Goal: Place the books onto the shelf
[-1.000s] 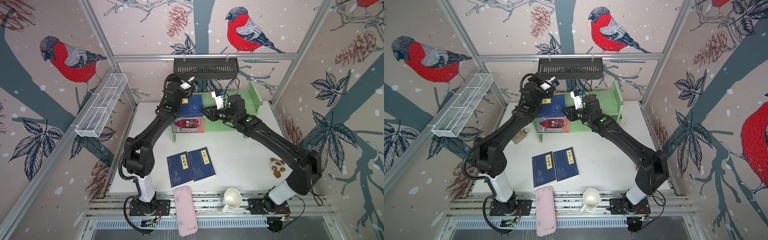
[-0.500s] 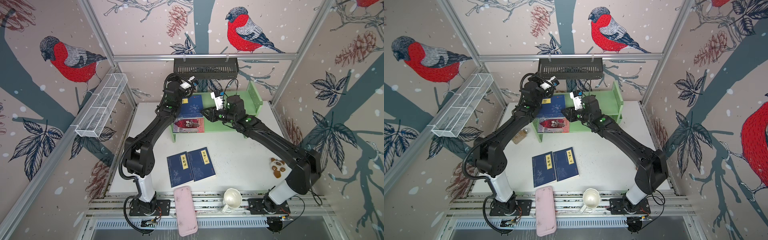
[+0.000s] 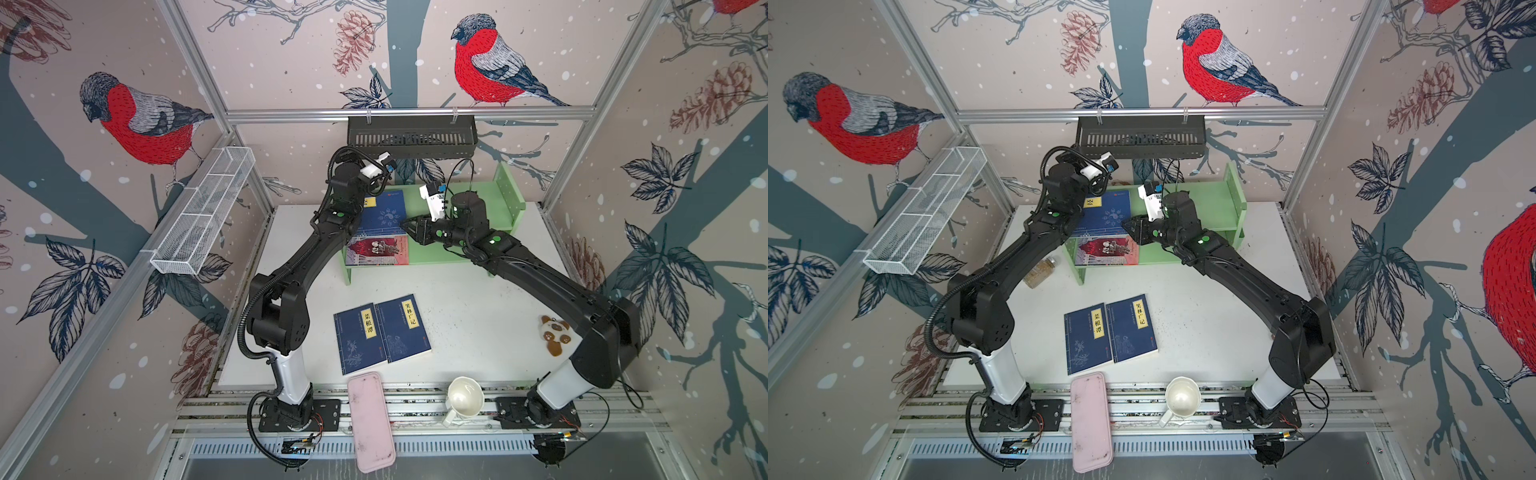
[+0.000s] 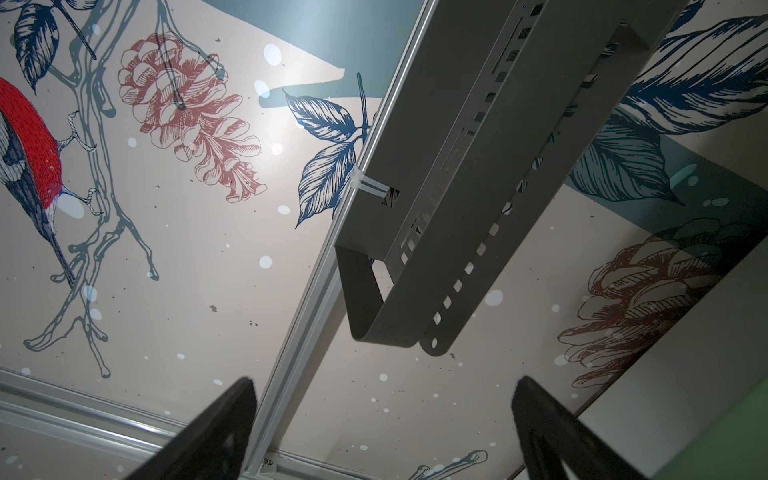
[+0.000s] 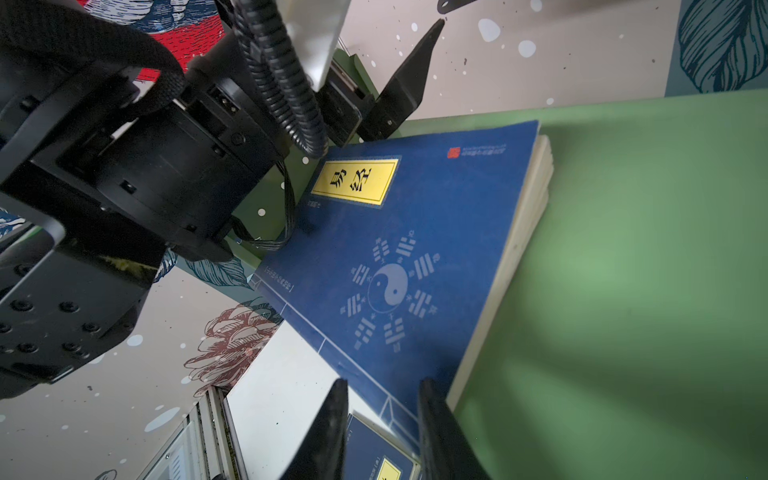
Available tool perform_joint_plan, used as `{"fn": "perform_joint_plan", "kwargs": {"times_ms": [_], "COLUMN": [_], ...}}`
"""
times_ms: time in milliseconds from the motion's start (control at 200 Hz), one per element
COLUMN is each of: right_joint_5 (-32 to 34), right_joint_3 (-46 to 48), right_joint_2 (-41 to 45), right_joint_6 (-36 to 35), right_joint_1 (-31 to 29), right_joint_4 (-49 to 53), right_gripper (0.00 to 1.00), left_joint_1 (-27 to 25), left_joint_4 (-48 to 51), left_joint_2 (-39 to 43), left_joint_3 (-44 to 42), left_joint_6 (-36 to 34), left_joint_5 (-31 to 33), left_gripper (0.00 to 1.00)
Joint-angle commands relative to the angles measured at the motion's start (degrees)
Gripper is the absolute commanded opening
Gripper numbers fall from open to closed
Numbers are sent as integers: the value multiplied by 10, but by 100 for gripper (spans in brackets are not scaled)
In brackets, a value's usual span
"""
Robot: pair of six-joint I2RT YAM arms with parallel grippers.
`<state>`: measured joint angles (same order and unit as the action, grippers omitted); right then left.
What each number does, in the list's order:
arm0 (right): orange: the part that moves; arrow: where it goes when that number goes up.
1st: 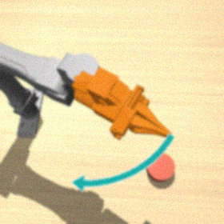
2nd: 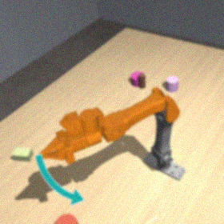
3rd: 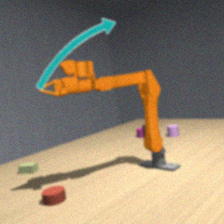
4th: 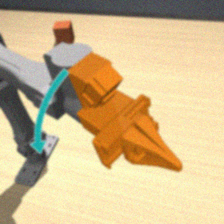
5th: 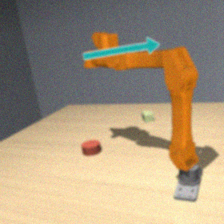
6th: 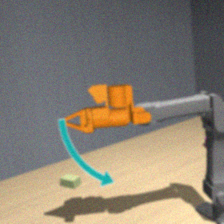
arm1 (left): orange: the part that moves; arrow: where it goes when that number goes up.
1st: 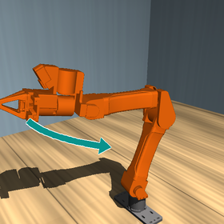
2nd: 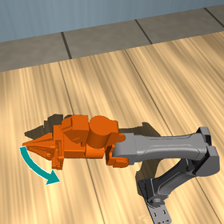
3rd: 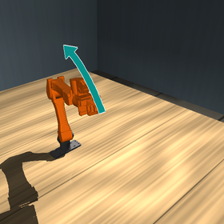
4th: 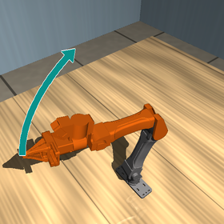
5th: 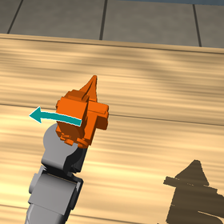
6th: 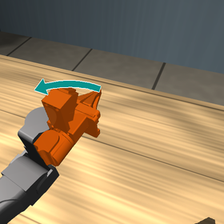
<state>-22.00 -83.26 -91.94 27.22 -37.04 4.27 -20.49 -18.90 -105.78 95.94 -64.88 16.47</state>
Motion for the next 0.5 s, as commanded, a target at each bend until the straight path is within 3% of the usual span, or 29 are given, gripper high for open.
{"fn": "perform_joint_plan", "kwargs": {"times_ms": [0, 240, 495], "right_joint_5": [-4, 44, 25], "right_joint_3": [-1, 11, 7], "right_joint_2": [6, 33, 17], "right_joint_6": [0, -6, -2], "right_joint_1": [-2, 1, 6], "right_joint_4": [-2, -15, -9], "right_gripper": [31, 34, 34], "left_joint_1": [0, 0, 0], "left_joint_4": [-25, -24, -25], "left_joint_2": [-2, -2, -2], "left_joint_3": [2, 1, 2], "left_joint_6": [1, 0, 1], "left_joint_5": [-5, -4, -5], "left_gripper": [96, 96, 96]}}
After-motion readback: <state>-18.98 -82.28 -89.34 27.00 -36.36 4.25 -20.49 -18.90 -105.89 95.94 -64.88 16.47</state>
